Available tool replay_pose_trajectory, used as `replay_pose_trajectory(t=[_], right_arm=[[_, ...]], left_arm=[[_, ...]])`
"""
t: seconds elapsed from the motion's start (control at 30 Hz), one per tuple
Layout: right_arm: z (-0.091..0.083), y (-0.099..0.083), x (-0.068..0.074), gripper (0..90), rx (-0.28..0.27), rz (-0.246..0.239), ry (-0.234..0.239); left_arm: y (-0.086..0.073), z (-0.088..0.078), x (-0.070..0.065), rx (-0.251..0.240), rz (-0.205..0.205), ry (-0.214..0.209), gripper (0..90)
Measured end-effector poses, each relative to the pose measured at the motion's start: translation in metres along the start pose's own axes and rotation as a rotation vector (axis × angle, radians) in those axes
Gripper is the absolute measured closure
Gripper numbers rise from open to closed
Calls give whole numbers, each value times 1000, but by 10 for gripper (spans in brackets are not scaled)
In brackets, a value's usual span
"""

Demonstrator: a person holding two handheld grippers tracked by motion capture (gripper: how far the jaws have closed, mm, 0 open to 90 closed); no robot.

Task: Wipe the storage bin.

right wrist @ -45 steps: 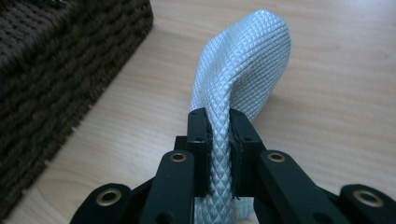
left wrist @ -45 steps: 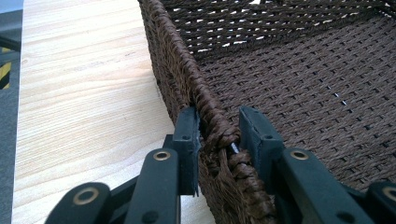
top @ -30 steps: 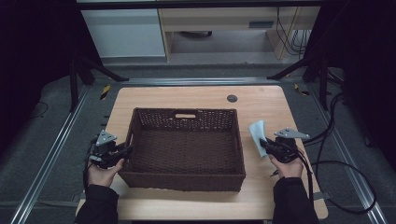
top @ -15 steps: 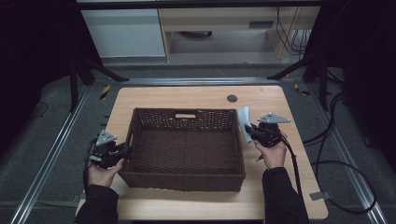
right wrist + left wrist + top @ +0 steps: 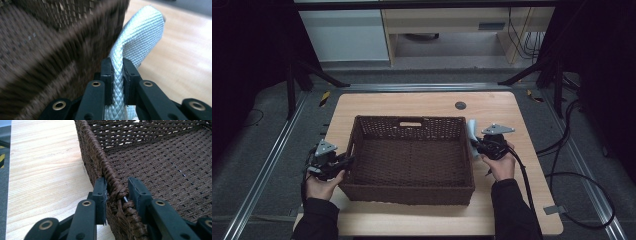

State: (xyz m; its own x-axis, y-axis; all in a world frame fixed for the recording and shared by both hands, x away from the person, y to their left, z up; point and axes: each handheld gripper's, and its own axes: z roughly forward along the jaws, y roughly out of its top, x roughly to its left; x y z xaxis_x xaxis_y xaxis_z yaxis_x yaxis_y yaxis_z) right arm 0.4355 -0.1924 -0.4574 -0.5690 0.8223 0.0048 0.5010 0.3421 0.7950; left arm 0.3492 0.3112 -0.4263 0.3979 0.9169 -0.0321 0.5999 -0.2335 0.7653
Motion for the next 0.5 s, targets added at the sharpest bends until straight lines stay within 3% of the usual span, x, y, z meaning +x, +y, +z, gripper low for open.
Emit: replay_pose_trajectory(t=[0.17, 0.3, 0.37, 0.5], right_arm=[[13, -14, -2, 815, 77, 18, 23], [20, -18, 1, 815, 107, 20, 53], [17, -14, 2, 815, 87, 16, 54], [-1, 3, 1, 816, -36, 5, 46]], left_arm=[[0, 0, 0, -2, -3, -1, 684], [0, 0, 0, -2, -4, -1, 684], [0, 0, 0, -2, -4, -1, 684], [0, 0, 0, -1, -3, -1, 684]])
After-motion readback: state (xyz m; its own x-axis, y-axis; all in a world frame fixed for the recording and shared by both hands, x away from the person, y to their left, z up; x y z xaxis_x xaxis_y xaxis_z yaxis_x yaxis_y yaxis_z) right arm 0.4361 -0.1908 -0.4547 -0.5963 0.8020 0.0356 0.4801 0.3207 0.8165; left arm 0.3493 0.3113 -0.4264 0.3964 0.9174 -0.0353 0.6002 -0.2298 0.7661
